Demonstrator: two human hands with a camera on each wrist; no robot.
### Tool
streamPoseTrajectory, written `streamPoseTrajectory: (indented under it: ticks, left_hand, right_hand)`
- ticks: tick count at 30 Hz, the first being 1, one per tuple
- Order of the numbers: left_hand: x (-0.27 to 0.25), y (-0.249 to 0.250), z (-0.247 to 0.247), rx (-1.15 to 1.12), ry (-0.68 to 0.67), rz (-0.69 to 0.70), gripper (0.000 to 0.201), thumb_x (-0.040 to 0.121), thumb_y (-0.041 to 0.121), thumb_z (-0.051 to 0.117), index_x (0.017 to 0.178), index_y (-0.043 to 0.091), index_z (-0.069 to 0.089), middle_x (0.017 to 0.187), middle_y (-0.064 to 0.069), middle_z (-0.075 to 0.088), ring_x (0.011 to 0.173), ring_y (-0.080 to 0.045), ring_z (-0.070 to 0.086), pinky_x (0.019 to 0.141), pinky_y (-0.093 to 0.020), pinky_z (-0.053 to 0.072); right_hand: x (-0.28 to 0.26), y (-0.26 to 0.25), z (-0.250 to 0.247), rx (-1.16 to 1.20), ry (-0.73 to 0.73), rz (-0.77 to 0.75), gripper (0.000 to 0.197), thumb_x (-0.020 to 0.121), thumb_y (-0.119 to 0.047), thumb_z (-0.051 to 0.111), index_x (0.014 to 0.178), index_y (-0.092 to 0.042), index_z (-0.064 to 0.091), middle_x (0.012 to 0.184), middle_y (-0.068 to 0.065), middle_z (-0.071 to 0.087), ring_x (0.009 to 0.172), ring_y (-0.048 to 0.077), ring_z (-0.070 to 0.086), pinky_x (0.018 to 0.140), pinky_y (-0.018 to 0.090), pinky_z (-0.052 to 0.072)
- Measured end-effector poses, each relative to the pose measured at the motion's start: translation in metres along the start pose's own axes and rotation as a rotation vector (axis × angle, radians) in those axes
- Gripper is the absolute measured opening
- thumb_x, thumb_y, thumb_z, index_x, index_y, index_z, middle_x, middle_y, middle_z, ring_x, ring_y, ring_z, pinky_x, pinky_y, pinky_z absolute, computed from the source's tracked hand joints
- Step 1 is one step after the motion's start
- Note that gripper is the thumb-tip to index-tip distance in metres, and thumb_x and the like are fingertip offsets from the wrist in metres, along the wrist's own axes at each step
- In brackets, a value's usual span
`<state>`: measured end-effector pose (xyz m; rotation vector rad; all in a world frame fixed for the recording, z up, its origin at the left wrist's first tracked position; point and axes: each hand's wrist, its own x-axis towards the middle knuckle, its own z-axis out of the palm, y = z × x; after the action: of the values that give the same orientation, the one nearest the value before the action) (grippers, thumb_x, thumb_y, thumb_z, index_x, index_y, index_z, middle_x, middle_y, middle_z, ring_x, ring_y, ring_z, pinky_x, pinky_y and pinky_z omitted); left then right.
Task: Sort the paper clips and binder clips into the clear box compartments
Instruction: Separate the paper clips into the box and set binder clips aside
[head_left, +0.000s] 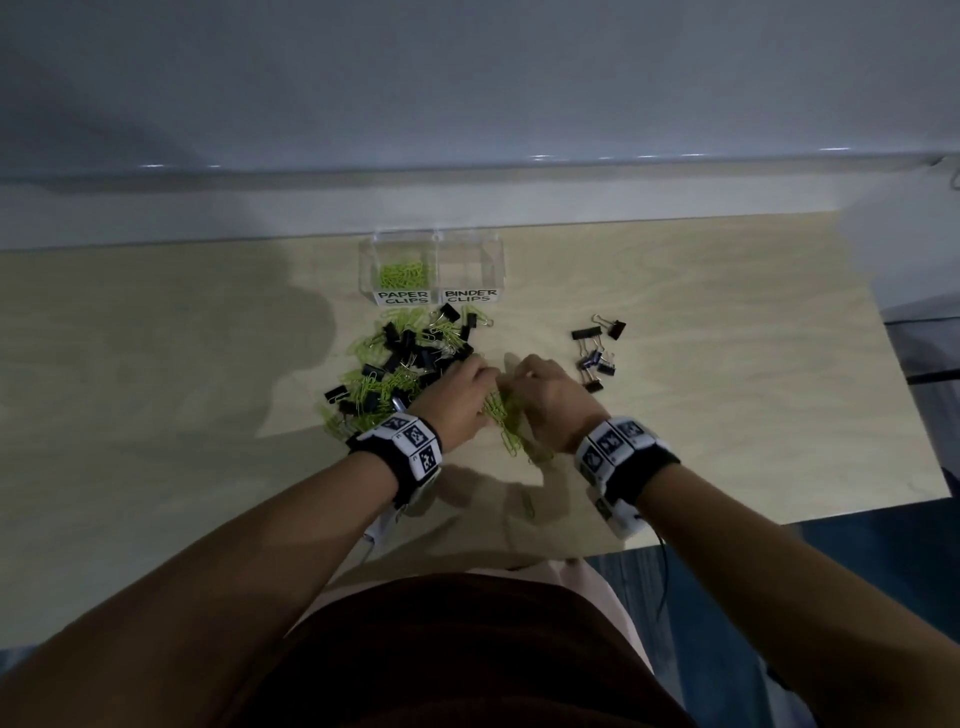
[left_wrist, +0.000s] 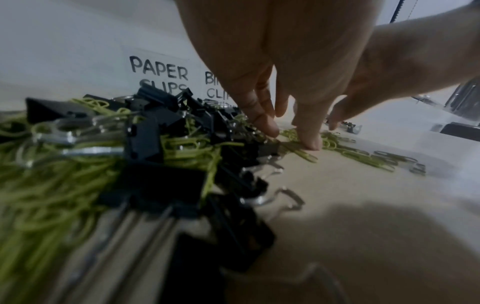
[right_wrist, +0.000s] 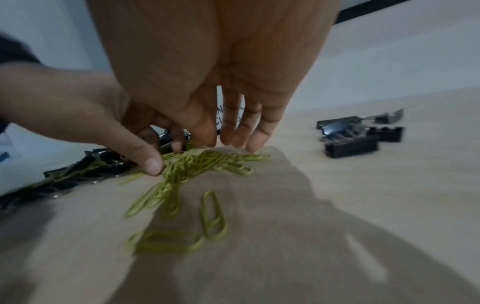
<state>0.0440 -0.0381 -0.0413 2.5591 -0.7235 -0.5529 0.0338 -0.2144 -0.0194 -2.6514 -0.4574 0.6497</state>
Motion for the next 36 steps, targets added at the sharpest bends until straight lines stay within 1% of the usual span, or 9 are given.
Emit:
streamPoseTrajectory:
  ticks: [3,5,9,13,18,24,30,33,36]
  left_hand:
    - [0.004,-0.002,-0.003,0.07,-0.062,0.056,0.066,0.08,0.035,0.069,0.134,0.01,0.04,0.131,-0.004,0.036,0.12,-0.021,0.036,0.1,-0.033,0.041]
    - [0.006,-0.001,-0.004,0.078,-0.102,0.06,0.064,0.08,0.036,0.069,0.132,0.01,0.044,0.131,-0.004,0.038,0.122,-0.021,0.034,0.101,-0.035,0.041]
    - [0.008,0.007,-0.01,0.084,-0.128,0.061,0.041,0.085,0.026,0.064,0.12,0.008,0.053,0.117,-0.006,0.05,0.112,-0.024,0.046,0.092,-0.038,0.045]
    - [0.006,0.014,-0.016,0.135,-0.147,0.063,0.024,0.092,0.016,0.051,0.113,0.004,0.053,0.107,-0.012,0.056,0.099,-0.029,0.054,0.082,-0.041,0.048]
    - [0.004,0.009,-0.019,0.114,-0.155,0.017,0.016,0.091,0.009,0.046,0.099,0.001,0.057,0.102,-0.015,0.058,0.091,-0.031,0.057,0.074,-0.038,0.045]
    - [-0.005,-0.009,-0.042,-0.359,0.043,-0.17,0.014,0.087,0.016,0.062,0.095,0.007,0.068,0.093,-0.007,0.069,0.082,-0.017,0.063,0.075,-0.028,0.053]
    - [0.005,-0.046,-0.105,-0.473,0.304,-0.319,0.014,0.088,0.018,0.061,0.097,0.009,0.065,0.089,0.003,0.065,0.07,0.0,0.056,0.062,-0.007,0.041]
    - [0.024,-0.066,-0.13,-0.388,0.414,-0.415,0.012,0.088,0.015,0.062,0.093,0.006,0.067,0.087,-0.001,0.066,0.07,-0.007,0.058,0.064,-0.011,0.044]
    - [0.041,-0.077,-0.141,-0.266,0.394,-0.487,0.018,0.086,0.015,0.059,0.089,0.0,0.069,0.089,-0.013,0.071,0.08,-0.025,0.067,0.076,-0.035,0.056]
  right_hand:
    - [-0.018,0.009,0.005,0.019,0.054,0.137,0.073,0.068,-0.046,0.074,0.132,-0.026,0.044,0.125,0.004,0.04,0.111,0.024,0.038,0.093,0.042,0.047]
    - [-0.019,0.008,0.01,-0.037,0.006,0.193,0.087,0.059,-0.056,0.077,0.133,-0.027,0.04,0.127,0.003,0.036,0.114,0.024,0.033,0.095,0.039,0.042]
    - [-0.01,-0.005,0.016,0.072,0.118,0.135,0.049,0.069,-0.026,0.077,0.113,-0.016,0.058,0.113,0.012,0.048,0.101,0.03,0.046,0.086,0.041,0.048]
    - [-0.001,-0.009,0.017,0.155,0.281,-0.007,0.01,0.07,-0.001,0.064,0.078,-0.007,0.066,0.076,0.015,0.056,0.062,0.032,0.056,0.055,0.035,0.05]
    - [0.007,0.002,0.009,0.18,0.26,0.026,0.006,0.07,-0.004,0.066,0.069,-0.01,0.068,0.07,0.014,0.059,0.06,0.03,0.057,0.055,0.037,0.051]
    - [0.021,0.011,-0.017,0.602,0.203,0.369,0.011,0.07,0.002,0.073,0.075,-0.009,0.073,0.078,0.012,0.071,0.065,0.017,0.064,0.065,0.026,0.054]
    - [0.068,-0.025,-0.072,0.761,0.192,0.29,0.011,0.073,0.0,0.075,0.08,-0.009,0.073,0.08,0.008,0.073,0.071,0.019,0.068,0.072,0.029,0.057]
    - [0.108,-0.054,-0.091,0.677,0.253,0.229,0.009,0.076,-0.005,0.073,0.083,-0.01,0.072,0.083,0.002,0.072,0.076,0.015,0.069,0.072,0.027,0.057]
    - [0.146,-0.082,-0.096,0.549,0.256,0.222,0.005,0.081,-0.009,0.069,0.085,-0.01,0.071,0.086,0.003,0.071,0.077,0.011,0.067,0.068,0.02,0.056]
